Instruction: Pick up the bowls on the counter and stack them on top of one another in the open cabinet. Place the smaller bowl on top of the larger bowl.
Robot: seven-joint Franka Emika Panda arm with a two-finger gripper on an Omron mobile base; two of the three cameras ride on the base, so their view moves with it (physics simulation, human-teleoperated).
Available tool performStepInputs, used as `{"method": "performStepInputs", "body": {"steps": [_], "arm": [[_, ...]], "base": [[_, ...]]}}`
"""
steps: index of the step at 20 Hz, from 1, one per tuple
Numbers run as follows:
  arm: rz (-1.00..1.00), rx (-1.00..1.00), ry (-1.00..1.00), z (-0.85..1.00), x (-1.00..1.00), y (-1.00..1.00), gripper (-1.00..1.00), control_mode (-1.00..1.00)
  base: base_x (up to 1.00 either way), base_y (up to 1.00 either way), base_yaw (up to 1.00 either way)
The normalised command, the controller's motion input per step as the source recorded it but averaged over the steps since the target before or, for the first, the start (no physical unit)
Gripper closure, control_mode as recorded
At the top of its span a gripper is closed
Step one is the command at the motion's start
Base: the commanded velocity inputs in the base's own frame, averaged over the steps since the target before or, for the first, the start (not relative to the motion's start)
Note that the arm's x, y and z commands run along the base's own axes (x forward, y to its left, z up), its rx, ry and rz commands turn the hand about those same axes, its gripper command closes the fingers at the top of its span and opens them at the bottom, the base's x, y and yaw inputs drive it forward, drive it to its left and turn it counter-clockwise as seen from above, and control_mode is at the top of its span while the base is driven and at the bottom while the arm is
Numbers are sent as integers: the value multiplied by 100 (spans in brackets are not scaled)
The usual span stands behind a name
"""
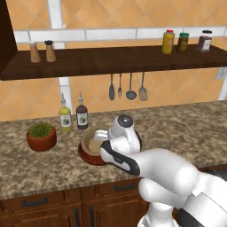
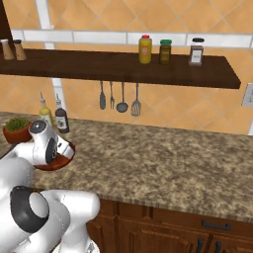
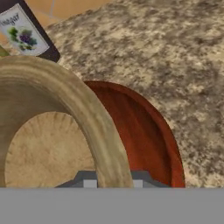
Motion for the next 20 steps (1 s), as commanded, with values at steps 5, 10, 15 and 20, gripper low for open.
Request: {"method": "performStepInputs", "body": {"steps": [5,10,15,20], "arm": [[0,-3,6,-32,22,1,-100,-100],[0,5,-1,55,5,-1,-100,-100],[2,1,10,6,-12,-71,-100,-100],[11,-1,4,-22,-2,-17,-100,-100]], "base": [[0,0,0],[0,0,0],[0,0,0],[0,0,0]]}}
